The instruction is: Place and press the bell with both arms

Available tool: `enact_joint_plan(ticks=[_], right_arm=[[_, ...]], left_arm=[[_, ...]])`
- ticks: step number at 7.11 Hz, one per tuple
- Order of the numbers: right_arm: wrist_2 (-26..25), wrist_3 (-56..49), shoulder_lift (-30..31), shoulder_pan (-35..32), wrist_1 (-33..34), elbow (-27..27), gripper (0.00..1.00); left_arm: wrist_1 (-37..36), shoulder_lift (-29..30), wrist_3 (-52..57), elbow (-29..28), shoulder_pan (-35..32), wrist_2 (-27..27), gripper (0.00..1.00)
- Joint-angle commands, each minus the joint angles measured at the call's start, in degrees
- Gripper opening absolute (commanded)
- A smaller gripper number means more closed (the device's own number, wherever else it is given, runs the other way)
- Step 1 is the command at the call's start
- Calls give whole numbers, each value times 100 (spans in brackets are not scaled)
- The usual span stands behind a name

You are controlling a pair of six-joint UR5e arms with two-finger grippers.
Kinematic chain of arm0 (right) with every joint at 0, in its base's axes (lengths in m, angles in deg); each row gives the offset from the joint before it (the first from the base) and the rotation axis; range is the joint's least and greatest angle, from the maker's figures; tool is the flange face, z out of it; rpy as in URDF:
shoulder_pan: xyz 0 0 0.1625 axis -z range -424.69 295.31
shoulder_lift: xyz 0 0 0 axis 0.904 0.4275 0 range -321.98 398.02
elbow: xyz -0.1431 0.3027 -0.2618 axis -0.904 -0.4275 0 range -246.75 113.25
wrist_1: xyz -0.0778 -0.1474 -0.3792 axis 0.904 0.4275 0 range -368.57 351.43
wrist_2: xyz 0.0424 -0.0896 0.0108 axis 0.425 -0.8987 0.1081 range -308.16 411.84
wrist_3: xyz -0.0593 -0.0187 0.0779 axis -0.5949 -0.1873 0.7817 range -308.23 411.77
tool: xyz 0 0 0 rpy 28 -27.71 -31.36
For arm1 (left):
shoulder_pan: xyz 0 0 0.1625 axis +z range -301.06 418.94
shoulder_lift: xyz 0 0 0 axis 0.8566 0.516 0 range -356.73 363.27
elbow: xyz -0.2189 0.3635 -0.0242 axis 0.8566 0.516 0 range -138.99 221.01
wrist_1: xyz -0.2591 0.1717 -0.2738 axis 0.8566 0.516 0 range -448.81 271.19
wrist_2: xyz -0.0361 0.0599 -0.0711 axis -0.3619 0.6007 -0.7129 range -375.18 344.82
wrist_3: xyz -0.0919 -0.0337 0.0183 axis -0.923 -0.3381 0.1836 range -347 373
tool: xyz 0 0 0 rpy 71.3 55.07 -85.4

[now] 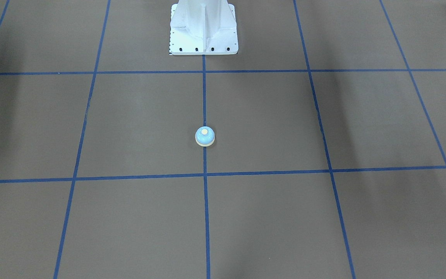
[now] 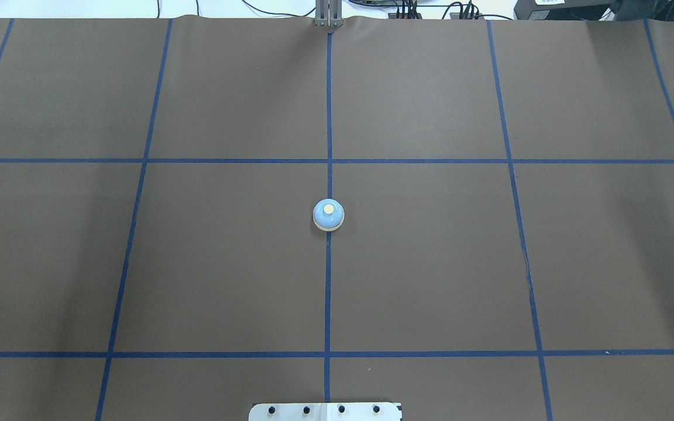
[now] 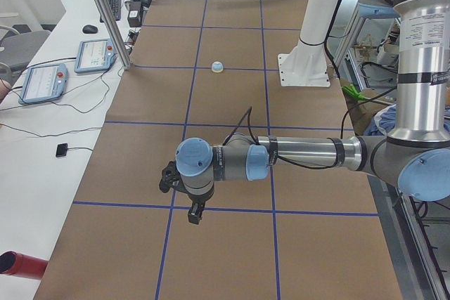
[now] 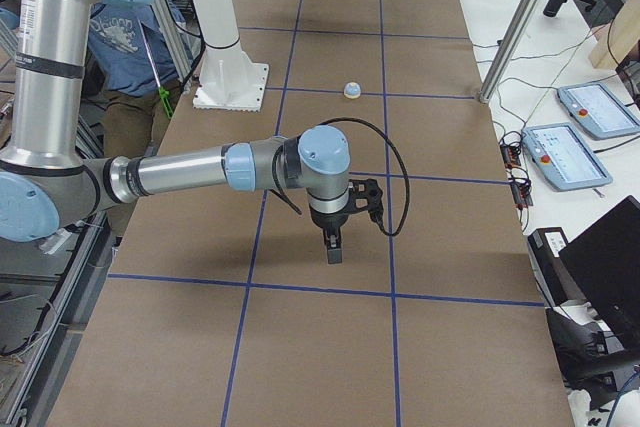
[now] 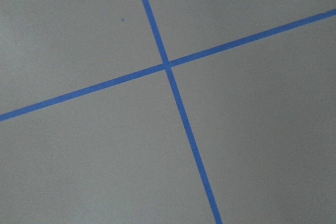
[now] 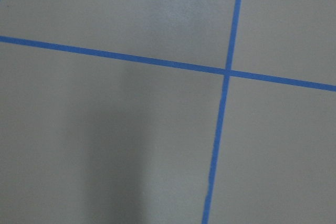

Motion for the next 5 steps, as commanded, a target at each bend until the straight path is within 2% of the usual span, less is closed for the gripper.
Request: enact_joint_plan(ticks=[1, 3, 5], right_arm=[[-2, -33, -56, -25, 33, -36, 100], [68, 45, -91, -25, 33, -142, 100], [-45, 28, 84, -33, -29, -107, 100]], left_arm=[[6, -93, -220, -73, -85, 68, 99], [102, -252, -386, 250, -252, 207, 100], [103, -707, -369, 1031, -288, 525, 100]])
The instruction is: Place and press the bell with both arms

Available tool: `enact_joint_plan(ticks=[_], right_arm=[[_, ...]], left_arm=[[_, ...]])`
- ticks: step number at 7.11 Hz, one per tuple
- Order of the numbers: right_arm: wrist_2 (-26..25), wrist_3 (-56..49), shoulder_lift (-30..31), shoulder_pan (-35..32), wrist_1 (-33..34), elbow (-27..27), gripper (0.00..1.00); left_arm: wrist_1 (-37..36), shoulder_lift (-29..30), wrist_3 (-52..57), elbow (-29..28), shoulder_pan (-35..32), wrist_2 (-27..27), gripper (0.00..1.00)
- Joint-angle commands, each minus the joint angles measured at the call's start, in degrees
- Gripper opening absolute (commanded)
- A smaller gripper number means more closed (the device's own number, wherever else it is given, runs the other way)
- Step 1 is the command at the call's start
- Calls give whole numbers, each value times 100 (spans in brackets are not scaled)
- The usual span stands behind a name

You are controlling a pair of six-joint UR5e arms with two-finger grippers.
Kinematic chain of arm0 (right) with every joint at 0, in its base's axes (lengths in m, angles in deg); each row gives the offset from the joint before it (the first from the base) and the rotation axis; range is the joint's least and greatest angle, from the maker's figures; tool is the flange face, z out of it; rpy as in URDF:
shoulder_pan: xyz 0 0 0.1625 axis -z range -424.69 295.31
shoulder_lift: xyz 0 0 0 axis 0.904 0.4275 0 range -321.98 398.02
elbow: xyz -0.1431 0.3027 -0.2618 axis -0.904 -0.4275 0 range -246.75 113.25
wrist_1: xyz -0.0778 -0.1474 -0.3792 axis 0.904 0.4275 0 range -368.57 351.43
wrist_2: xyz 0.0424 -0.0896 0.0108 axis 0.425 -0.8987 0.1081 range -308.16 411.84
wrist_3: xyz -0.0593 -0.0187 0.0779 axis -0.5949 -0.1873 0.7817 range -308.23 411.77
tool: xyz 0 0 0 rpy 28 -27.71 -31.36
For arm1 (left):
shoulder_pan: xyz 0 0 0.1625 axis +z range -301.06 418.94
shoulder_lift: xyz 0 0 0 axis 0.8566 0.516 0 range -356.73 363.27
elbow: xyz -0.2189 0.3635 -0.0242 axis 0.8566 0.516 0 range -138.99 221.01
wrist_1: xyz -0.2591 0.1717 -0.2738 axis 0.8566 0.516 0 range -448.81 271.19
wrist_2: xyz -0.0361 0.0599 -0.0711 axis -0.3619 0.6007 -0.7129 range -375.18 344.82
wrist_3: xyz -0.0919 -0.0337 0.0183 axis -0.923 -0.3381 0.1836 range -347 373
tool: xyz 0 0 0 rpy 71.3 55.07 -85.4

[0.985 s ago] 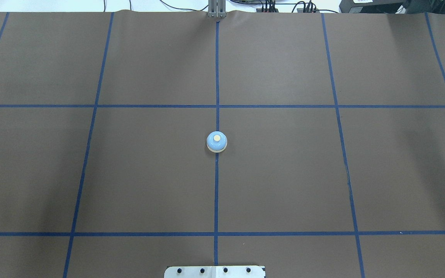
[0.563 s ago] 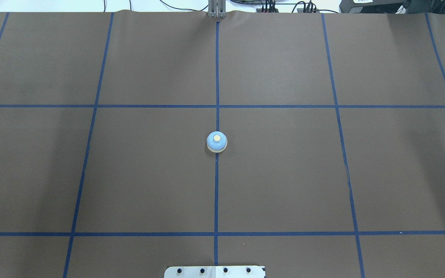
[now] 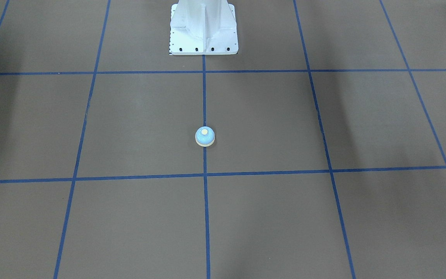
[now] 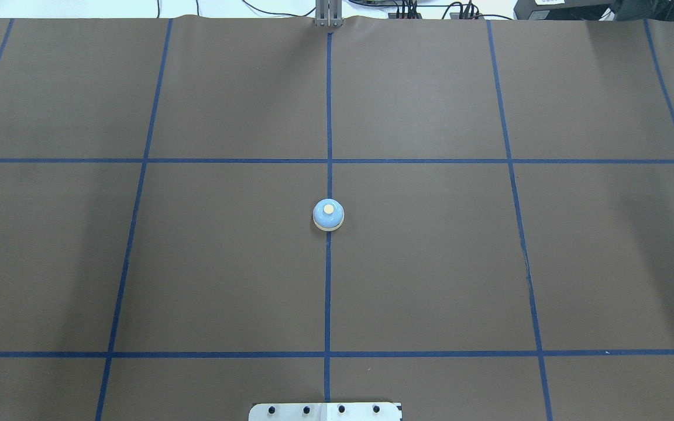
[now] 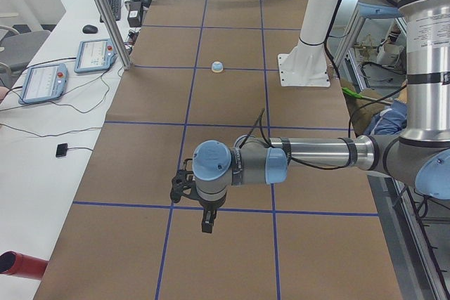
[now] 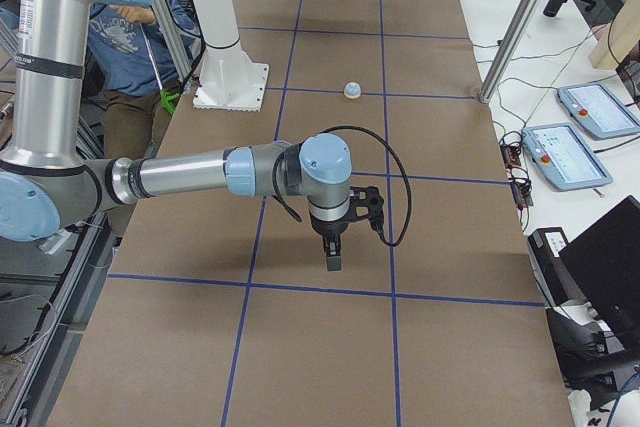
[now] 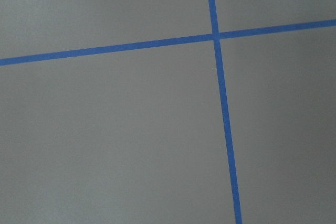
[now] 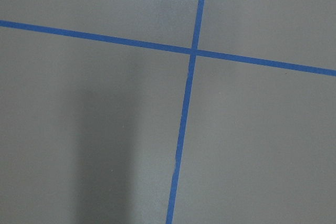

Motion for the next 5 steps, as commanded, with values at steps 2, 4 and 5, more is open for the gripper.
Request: enact_joint_plan(ticks=[2, 4, 5], right_arm=[[22, 20, -45, 2, -41, -171, 100], [135, 20, -80, 2, -15, -197, 100], [249, 2, -80, 2, -15, -250, 100]], left_arm=[[-19, -485, -26, 676, -30, 85, 100], [-10, -599, -52, 624, -21, 5, 100], [8, -643, -61, 562, -21, 127, 100]])
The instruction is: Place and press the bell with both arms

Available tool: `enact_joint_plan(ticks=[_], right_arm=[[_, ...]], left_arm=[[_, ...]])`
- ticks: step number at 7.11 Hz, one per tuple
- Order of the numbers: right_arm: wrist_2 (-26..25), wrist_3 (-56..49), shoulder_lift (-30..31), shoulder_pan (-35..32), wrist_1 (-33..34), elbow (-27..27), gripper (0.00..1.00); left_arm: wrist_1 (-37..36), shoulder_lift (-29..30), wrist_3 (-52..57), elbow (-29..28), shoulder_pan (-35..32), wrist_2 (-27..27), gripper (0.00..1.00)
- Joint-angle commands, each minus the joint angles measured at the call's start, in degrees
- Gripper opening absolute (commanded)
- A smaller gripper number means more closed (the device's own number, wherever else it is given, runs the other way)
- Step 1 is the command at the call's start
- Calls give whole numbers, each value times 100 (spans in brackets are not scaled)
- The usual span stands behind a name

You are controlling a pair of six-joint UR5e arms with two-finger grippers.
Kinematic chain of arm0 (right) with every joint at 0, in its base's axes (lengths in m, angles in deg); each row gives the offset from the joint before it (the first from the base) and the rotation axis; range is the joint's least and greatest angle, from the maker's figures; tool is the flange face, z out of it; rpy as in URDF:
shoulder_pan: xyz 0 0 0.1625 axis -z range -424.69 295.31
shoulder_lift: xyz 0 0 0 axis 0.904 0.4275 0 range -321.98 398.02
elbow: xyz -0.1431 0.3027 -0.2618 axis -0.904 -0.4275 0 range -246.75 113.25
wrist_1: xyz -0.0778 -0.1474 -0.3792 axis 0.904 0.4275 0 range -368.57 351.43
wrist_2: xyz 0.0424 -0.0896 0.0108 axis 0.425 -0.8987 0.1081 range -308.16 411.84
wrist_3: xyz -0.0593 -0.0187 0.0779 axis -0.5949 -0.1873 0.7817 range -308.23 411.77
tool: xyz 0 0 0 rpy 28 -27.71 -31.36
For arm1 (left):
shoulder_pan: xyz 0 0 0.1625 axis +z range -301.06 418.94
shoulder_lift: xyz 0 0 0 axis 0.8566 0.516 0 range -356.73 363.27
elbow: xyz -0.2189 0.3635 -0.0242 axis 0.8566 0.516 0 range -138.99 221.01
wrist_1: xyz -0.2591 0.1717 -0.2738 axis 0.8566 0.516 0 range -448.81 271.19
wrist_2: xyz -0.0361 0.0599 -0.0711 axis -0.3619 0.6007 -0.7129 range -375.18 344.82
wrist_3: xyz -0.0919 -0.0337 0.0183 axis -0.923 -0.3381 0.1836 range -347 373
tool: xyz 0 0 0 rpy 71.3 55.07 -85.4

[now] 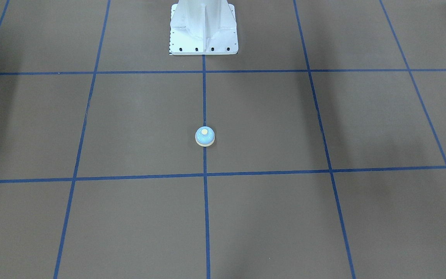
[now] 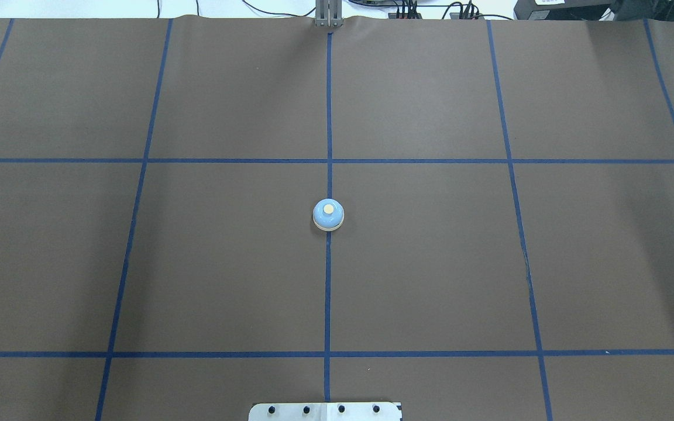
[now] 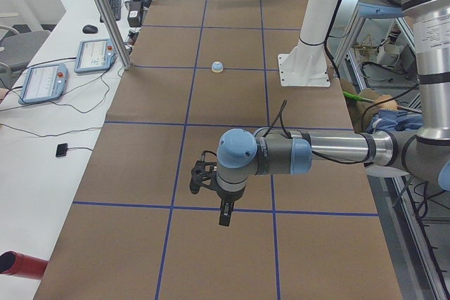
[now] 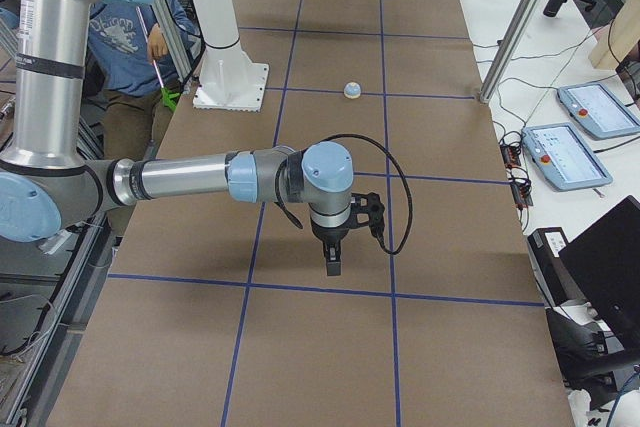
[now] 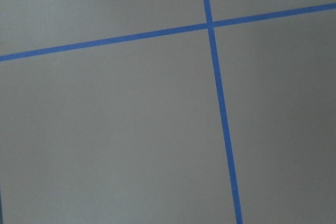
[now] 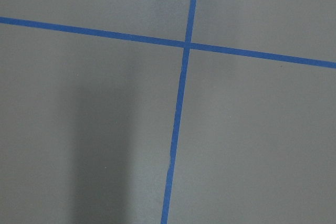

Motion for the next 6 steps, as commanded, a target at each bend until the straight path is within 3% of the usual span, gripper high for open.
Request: enact_joint_plan(ticks=[1, 6], right_arm=[[135, -5, -25, 18, -2, -16, 100], [21, -14, -42, 35, -19, -78, 100]], left_arm=[[61, -65, -59, -152, 10, 246, 100], [139, 31, -147, -573, 45, 90, 100]])
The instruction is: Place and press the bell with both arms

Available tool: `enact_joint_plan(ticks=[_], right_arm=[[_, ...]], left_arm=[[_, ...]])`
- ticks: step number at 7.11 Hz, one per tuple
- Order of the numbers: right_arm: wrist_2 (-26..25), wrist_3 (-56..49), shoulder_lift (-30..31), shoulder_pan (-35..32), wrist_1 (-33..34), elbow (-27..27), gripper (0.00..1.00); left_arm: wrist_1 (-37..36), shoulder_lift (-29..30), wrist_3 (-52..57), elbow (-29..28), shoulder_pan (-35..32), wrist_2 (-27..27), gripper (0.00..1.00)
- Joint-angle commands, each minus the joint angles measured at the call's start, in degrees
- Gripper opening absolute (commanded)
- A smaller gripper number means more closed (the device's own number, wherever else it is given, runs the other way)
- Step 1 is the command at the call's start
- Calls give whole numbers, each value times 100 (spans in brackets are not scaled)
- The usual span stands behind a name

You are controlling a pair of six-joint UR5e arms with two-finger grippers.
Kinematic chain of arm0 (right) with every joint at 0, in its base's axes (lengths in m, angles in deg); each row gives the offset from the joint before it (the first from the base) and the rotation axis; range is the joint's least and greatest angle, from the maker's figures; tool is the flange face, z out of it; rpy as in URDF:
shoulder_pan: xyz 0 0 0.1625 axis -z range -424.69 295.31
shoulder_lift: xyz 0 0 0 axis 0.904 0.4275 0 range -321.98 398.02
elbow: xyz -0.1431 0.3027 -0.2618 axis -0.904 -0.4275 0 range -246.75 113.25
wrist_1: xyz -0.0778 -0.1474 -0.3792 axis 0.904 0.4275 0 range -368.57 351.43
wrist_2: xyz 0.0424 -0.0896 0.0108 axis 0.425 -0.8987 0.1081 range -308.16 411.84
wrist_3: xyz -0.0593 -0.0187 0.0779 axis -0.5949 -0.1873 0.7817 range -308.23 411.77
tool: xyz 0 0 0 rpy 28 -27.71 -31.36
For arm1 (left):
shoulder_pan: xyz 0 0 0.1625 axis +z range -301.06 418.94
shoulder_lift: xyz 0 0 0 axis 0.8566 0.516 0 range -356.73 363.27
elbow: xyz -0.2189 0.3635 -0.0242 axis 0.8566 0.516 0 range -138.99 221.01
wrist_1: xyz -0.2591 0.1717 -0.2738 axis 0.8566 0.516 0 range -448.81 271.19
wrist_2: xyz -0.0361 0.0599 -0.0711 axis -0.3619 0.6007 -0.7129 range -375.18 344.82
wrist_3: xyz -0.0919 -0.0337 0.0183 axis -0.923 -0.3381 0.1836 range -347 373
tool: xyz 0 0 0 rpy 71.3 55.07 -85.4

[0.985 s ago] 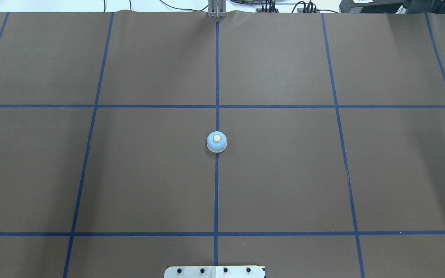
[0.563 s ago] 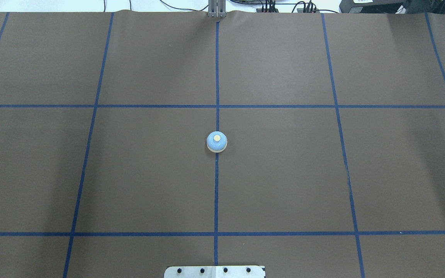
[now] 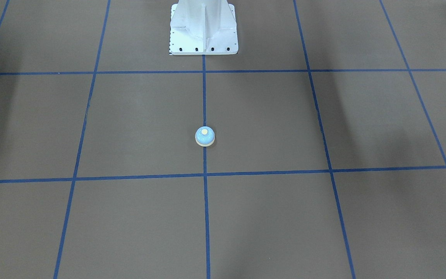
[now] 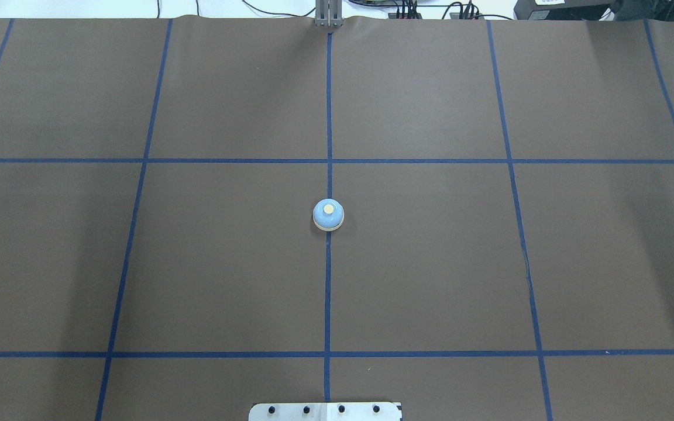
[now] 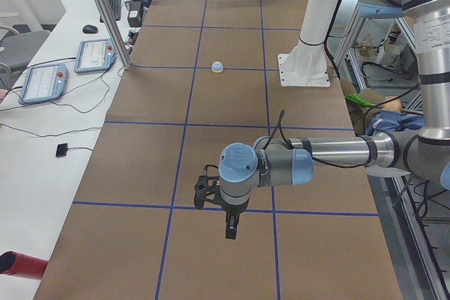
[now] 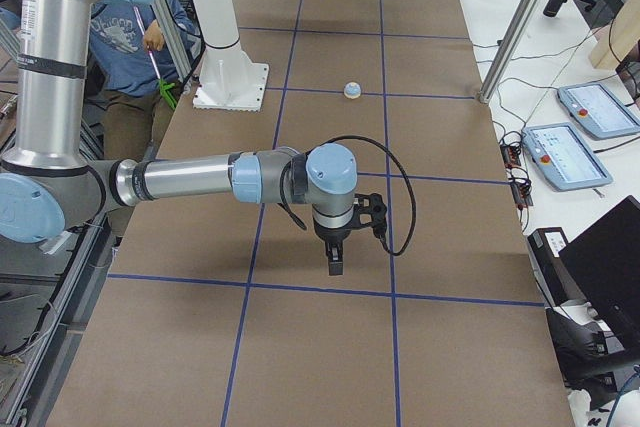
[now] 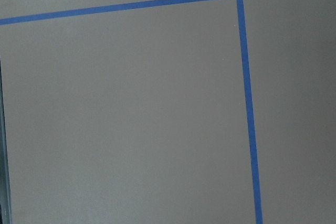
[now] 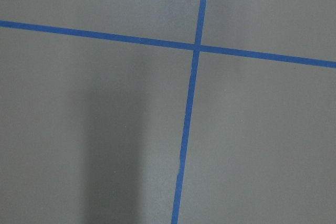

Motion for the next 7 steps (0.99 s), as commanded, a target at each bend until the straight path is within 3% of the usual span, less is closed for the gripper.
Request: enact_joint_plan(ticks=[1, 7], right_arm=[[-3, -4, -3, 41, -23, -5, 100], [49, -30, -30, 138, -49, 57, 100]], left_arm=[[108, 57, -300, -205, 23, -447, 100], [363, 260, -812, -109, 427, -451, 100]])
